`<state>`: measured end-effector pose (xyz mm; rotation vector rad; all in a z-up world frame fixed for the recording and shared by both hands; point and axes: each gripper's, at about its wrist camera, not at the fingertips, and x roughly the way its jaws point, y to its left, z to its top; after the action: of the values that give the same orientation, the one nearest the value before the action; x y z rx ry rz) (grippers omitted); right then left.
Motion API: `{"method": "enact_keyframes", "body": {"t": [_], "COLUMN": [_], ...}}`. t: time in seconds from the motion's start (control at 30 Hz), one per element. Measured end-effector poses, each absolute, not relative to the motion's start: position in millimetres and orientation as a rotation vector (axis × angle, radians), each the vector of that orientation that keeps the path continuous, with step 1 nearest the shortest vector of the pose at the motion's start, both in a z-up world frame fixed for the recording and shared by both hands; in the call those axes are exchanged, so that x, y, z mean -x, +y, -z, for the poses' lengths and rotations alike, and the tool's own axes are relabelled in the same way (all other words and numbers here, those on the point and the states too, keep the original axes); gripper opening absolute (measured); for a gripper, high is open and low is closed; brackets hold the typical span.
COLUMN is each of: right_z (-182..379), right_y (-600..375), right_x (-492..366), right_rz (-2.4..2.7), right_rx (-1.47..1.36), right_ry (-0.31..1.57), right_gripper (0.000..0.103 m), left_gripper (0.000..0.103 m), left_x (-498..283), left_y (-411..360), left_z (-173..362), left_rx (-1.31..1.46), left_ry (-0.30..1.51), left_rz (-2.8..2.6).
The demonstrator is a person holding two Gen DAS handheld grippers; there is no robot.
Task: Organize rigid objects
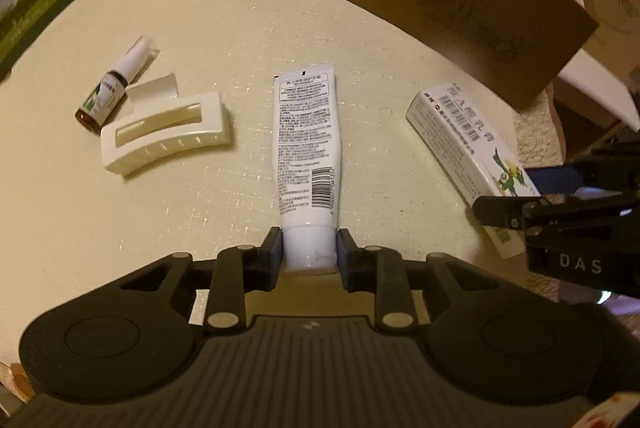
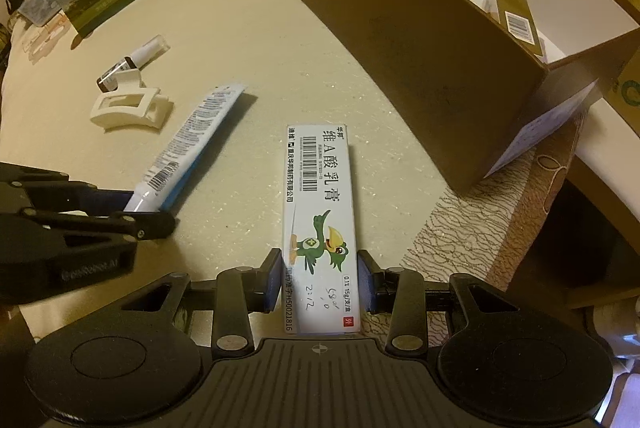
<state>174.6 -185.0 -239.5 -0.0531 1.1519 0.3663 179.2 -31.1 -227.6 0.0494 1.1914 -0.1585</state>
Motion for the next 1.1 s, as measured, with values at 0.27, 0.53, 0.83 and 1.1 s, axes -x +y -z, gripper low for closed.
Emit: {"method": "enact_keyframes", "body": {"t": [0.27,0.53,0.83,1.1], "right_z": [242,245,249,250], "right_y": [-183,-183,-175,-170], "right_x": [-177,-184,-189,-199], "right_rz": [-0.375,-0.377,-0.374,-0.374], "right_rx": [0.041,0.045,0.083,0.085], "right_ry": [1.137,1.127,1.116,1.102], "right_gripper": [0.036,0.037,0.037,0.037], "left_gripper": [0.029,0.032,0.032,0.033], "left_x": [-197,-210,-214,-218], "left_y": [-27,-36,-39,-39], "left_z": [228,232,235,235], "left_rx": [-0.034,-0.078,-0.106,-0.092], "left_ry": [1.192,1.184,1.197,1.209], "left_rz": [0.163,0.172,0.170,0.166]}}
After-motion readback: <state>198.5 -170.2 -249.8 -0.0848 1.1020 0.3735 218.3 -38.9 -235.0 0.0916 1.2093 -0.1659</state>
